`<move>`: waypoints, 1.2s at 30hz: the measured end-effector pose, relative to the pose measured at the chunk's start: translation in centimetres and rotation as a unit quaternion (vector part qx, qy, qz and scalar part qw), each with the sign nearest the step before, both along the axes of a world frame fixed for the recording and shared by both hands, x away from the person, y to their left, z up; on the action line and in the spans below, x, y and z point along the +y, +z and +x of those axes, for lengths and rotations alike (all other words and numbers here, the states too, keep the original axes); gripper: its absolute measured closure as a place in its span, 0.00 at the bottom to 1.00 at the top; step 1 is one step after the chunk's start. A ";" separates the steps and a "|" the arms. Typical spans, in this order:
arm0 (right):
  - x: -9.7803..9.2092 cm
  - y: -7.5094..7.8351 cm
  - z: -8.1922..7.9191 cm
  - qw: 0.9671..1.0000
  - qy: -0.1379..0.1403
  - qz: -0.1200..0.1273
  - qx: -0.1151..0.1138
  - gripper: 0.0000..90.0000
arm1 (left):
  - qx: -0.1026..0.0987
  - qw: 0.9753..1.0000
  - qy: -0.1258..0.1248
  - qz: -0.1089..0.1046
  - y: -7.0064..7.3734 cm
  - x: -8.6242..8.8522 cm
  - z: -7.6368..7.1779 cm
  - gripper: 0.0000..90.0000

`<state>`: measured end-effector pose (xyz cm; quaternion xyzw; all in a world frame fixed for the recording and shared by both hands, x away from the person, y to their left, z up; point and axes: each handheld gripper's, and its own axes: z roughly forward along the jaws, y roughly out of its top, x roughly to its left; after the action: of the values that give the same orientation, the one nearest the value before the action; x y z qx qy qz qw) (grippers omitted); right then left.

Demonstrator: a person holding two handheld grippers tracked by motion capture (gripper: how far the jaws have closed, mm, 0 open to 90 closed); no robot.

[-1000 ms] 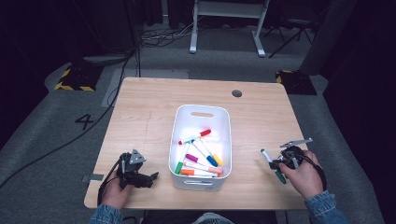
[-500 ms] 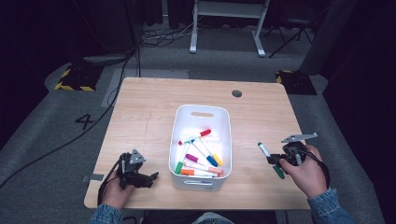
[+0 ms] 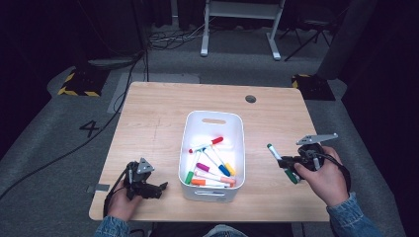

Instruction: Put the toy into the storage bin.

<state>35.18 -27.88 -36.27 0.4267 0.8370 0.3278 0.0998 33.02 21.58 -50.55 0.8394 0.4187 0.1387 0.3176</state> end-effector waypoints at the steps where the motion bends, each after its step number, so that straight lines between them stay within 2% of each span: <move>1: 0.2 0.3 0.0 1.000 0.000 0.002 0.001 0.86 | -0.001 1.000 0.001 0.000 0.0 0.0 0.0 0.00; 9: 2.1 1.5 0.3 0.999 0.030 0.020 -0.007 0.86 | 0.000 1.000 0.000 0.000 0.0 0.0 0.0 0.00; 17: 5.0 2.2 0.5 0.997 0.066 0.033 -0.002 0.86 | 0.000 1.000 0.000 0.000 0.0 0.0 0.0 0.00; 30: 9.4 3.4 0.6 0.993 0.116 0.030 -0.002 0.86 | 0.000 1.000 0.000 0.000 0.0 0.0 0.0 0.00; 36: 10.8 3.7 0.7 0.991 0.132 0.036 -0.003 0.86 | 0.000 1.000 0.000 0.000 0.0 0.0 0.0 0.00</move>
<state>35.91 -17.12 -32.60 0.3153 0.8732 0.3692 0.0424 33.02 21.58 -50.55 0.8392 0.4189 0.1389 0.3178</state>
